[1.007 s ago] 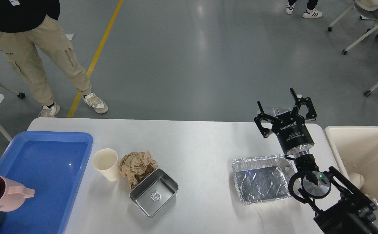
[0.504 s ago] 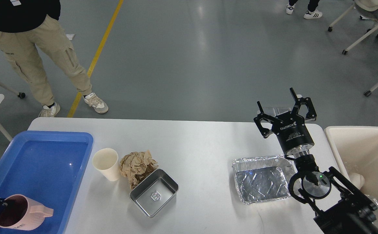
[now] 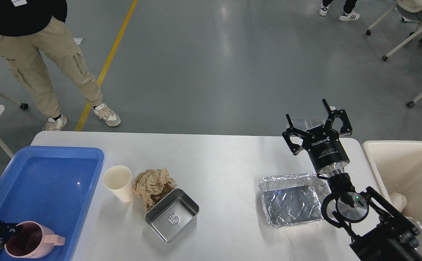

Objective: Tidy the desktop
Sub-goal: 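Lift the pink mug and set it down in the blue tray, then release the mug and move the left gripper toward the steel box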

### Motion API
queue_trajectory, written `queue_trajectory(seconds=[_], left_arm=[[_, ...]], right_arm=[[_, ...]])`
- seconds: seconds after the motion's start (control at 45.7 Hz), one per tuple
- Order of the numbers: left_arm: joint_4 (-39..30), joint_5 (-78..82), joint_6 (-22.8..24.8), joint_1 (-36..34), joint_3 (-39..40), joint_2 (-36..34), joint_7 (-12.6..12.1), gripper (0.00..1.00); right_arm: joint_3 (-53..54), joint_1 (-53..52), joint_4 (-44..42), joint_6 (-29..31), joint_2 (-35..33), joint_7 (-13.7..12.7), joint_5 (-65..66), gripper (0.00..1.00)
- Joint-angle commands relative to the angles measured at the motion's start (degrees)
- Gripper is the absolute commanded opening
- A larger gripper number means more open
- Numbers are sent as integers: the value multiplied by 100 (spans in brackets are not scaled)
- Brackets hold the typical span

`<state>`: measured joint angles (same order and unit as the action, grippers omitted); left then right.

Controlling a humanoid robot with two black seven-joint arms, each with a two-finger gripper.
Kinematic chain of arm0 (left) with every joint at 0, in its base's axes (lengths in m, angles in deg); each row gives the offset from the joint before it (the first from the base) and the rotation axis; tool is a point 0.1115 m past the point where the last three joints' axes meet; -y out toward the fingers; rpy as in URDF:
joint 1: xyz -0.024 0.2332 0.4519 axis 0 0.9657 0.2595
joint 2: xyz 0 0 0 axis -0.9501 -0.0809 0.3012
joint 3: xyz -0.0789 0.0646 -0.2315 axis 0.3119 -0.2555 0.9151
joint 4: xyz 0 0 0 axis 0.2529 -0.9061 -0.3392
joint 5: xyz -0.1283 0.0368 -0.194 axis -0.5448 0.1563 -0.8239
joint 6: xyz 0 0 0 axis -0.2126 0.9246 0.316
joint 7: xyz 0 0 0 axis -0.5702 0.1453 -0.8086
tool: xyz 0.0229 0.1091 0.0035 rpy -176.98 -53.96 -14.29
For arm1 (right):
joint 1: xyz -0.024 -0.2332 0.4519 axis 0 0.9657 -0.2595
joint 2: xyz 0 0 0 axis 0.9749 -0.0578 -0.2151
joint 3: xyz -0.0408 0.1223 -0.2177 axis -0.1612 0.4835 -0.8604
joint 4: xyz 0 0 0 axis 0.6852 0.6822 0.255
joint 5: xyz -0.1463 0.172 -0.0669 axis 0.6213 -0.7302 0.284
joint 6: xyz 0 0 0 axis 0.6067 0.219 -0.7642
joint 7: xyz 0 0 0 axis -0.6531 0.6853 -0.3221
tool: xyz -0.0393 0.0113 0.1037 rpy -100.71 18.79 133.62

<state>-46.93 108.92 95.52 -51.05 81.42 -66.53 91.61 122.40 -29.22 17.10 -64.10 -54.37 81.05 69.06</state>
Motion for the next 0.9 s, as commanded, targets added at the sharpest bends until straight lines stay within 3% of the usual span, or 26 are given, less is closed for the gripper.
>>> queue_trajectory(seconds=[0.0,0.109,0.219,0.438,0.547,0.635,0.876], left_arm=[[-10,-70,-21,53,18,0,4,36],[-27,-306,-30,70,71,-26,4,69],[-132,-974,-21,44,185,-114,83,92],[-1081,-2705,417,-18,852,-843,-75,96],[-1170,-4066,752,0,1335,-958,-443,97],[-1187,-5333,717,44,1416,-958,-690,97],[-1459,-6915,708,272,1407,-975,-1463,97]], right_arm=[[0,0,-2,0,-17,0,0,100],[0,0,-2,0,-26,0,0,100],[0,0,-20,0,-8,0,0,100],[0,-44,-20,-9,27,0,9,100],[-79,-53,-20,-9,27,0,9,100],[-88,-44,-29,0,9,0,9,100],[-105,-18,-29,-9,-26,0,9,100]])
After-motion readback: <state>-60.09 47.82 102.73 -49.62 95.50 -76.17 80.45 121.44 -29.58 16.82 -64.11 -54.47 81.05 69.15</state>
